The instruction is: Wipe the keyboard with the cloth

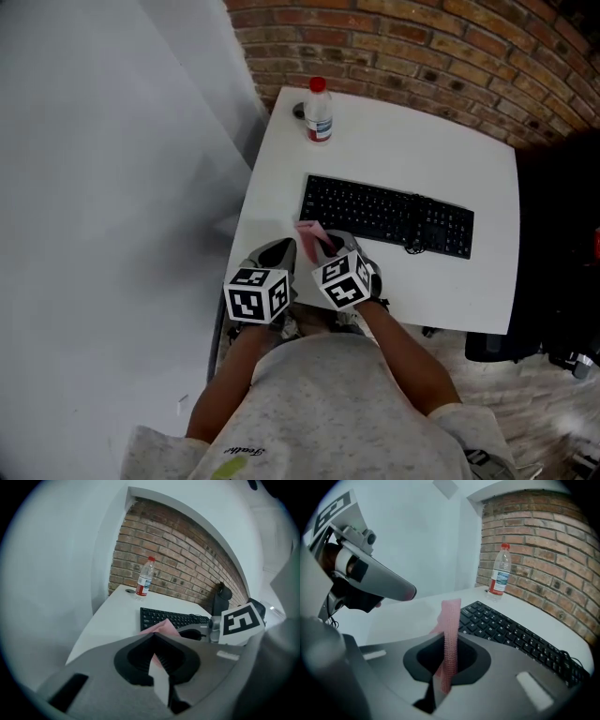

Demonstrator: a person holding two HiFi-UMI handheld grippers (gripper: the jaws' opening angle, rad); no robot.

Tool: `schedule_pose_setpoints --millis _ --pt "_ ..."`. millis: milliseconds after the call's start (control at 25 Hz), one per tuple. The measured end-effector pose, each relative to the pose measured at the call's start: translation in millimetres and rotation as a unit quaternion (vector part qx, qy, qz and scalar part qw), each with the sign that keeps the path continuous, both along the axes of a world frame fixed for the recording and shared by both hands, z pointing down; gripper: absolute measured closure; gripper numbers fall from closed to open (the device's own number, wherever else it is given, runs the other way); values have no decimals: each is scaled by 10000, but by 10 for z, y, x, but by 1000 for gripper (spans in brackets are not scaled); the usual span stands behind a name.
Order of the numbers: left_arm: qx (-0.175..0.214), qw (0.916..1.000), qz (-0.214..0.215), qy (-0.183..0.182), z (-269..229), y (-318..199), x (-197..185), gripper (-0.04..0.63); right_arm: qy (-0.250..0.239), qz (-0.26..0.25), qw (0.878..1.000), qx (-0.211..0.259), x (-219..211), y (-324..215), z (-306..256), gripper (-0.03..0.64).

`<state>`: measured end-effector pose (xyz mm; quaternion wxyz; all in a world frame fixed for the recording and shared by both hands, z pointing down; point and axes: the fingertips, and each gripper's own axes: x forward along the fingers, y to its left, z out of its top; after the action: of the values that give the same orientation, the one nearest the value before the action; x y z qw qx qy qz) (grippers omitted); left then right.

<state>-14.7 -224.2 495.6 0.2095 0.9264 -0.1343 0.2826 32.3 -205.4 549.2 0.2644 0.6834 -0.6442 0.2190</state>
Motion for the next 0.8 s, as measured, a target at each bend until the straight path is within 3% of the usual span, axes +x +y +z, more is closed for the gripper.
schedule_pose_setpoints --millis 800 --pt "-33 9925 1218 -22 -18 229 165 598 -53 1292 9916 -46 234 366 -34 592"
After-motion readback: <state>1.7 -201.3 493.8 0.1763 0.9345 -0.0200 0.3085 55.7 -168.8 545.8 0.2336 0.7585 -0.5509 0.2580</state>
